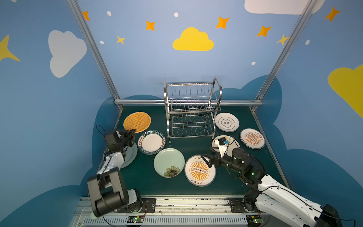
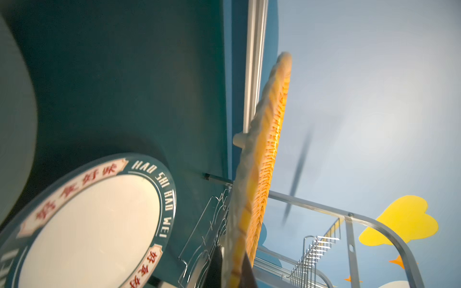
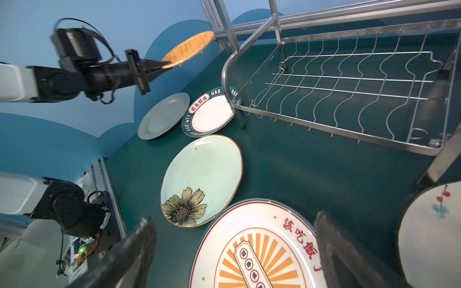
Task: Load plates into a dish rack
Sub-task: Place the plate on the dish rack.
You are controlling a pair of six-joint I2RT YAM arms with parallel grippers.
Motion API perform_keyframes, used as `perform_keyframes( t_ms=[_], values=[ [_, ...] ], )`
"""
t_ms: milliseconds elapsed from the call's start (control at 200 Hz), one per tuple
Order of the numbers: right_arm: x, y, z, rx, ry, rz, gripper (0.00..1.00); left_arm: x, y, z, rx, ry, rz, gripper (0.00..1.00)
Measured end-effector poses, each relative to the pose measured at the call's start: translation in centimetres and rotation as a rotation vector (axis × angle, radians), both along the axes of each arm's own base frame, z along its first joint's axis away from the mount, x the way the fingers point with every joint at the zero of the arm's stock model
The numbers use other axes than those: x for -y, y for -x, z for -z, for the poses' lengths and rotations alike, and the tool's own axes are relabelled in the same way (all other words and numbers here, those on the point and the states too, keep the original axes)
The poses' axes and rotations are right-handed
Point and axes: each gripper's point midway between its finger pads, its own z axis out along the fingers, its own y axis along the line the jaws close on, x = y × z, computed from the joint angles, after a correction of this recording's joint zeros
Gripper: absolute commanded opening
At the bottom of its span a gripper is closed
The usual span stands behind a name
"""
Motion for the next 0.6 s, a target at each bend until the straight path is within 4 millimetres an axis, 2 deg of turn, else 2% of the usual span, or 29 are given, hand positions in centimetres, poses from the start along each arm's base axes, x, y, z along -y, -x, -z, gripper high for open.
perform_keyframes(
  t_ms=[115, 225, 315, 406, 601],
  values=[
    [0.2, -0.2, 0.2, -0.004, 0.009, 0.019, 0.97, 1.4, 3.5, -4.4, 0.069, -0.085, 0.010, 0.03],
    [0.6, -0.5, 0.1, -0.003, 0.010, 0.048, 0.97, 3.1, 6.9, -6.7, 0.108, -0.130, 0.037, 0.03],
    [1.2, -0.8, -0.4, 0.010, -0.002, 0.086, 0.97, 4.7, 9.1, -6.8, 0.111, -0.139, 0.083, 0.03],
    [1.8, -1.0, -1.3, 0.036, -0.018, 0.118, 0.97, 6.3, 10.8, -6.0, 0.085, -0.137, 0.152, 0.03],
    [3.0, -1.1, -3.3, 0.044, -0.017, 0.168, 0.97, 9.8, 13.3, -4.8, 0.066, -0.124, 0.325, 0.03]
  ],
)
